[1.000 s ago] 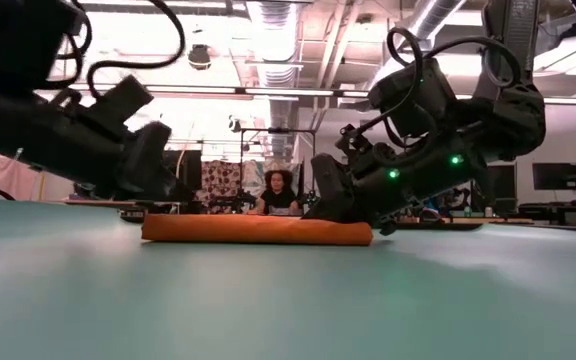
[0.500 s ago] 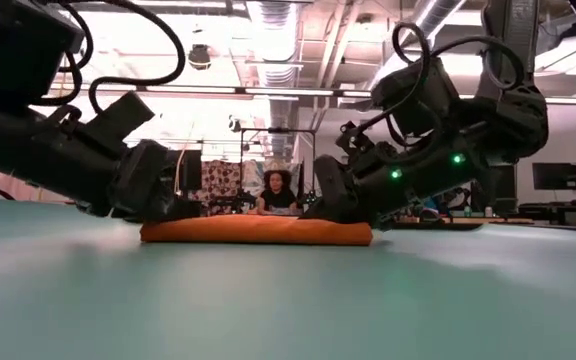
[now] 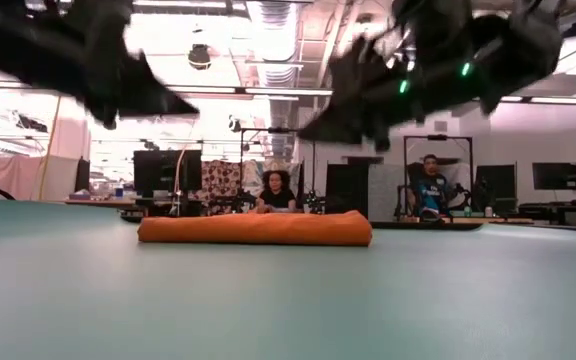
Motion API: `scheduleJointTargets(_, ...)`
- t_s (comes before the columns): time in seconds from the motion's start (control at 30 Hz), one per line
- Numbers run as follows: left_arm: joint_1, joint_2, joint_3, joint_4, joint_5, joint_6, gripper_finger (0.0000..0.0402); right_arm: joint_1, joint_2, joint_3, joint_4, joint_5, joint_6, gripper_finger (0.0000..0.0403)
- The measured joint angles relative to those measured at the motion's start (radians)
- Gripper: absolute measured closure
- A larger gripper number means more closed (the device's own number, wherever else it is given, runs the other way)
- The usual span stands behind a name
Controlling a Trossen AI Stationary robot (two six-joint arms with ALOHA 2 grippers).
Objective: Roll napkin
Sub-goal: Return to Home Position
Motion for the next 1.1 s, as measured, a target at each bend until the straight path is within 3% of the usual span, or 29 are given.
scheduleJointTargets(0.13,-0.004,-0.282,-0.051,-0.032,0.160,0.177,0.0401,0.060,-0.183,-0.041,-0.027,-0.002,-0.163,0.0345)
scheduleJointTargets(0.23,0.015,-0.557,-0.085,-0.204,0.315,0.214,0.0401,0.111,-0.351,-0.100,-0.045,-0.005,-0.247,0.0345)
scheduleJointTargets(0.43,0.155,-1.055,-0.085,-0.778,0.684,0.072,0.0401,0.184,-0.673,-0.253,-0.082,-0.039,-0.295,0.0345)
scheduleJointTargets(0.57,0.265,-1.289,-0.085,-0.968,0.905,-0.023,0.0402,0.192,-0.861,-0.347,-0.087,-0.047,-0.269,0.0345)
scheduleJointTargets(0.73,0.339,-1.464,-0.085,-1.167,0.933,-0.048,0.0402,0.192,-1.047,-0.435,-0.093,-0.047,-0.279,0.0345)
scheduleJointTargets(0.83,0.354,-1.534,-0.109,-1.197,0.965,-0.043,0.0401,0.192,-1.142,-0.499,-0.110,-0.037,-0.312,0.0345)
scheduleJointTargets(0.97,0.356,-1.527,-0.144,-1.226,1.021,-0.071,0.0401,0.185,-1.266,-0.583,-0.107,-0.022,-0.315,0.0345)
scheduleJointTargets(1.1,0.356,-1.531,-0.264,-1.116,1.007,-0.135,0.0402,0.188,-1.388,-0.659,-0.127,-0.013,-0.290,0.0345)
